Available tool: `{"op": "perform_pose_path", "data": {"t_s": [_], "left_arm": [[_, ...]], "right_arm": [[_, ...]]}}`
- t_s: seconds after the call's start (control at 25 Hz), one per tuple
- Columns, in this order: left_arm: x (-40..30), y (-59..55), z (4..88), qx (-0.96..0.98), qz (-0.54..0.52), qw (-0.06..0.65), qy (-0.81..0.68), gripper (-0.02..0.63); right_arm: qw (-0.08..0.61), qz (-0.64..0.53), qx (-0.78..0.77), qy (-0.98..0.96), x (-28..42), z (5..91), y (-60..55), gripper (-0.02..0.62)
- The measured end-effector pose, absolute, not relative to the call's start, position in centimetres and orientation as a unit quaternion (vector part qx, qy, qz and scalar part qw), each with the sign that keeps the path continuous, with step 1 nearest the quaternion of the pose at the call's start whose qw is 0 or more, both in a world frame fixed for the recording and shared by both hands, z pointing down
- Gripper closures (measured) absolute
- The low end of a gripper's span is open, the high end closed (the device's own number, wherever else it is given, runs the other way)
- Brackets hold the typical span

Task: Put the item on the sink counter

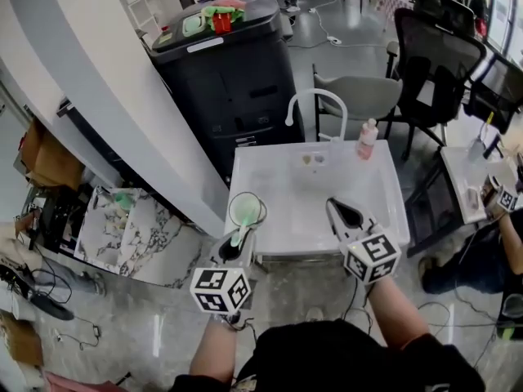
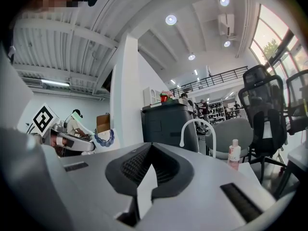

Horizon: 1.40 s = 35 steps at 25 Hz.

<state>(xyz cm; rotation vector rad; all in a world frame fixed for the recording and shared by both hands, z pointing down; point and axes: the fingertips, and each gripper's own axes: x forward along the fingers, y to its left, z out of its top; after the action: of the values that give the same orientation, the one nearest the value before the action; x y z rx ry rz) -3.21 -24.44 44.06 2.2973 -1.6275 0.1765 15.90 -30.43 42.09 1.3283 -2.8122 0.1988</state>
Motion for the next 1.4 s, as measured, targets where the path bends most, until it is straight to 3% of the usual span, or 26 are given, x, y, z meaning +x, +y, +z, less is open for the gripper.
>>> {"op": "perform_pose_path", "data": {"t_s": [0.64, 1.4], "left_arm": [[-3.7, -30.2, 45.6, 0.804, 0.067, 0.172, -0.566, 0.538], [-10.6, -43.3, 48.6, 0.824, 0.084, 0.168, -0.534, 0.538]], "right_arm": [[0.021, 0.072, 0.433, -0.898, 15.6, 43.3, -35.3, 0.597], [0.031, 0.088, 0.477, -0.874, 9.3, 45.4, -45.7, 0.597]]}}
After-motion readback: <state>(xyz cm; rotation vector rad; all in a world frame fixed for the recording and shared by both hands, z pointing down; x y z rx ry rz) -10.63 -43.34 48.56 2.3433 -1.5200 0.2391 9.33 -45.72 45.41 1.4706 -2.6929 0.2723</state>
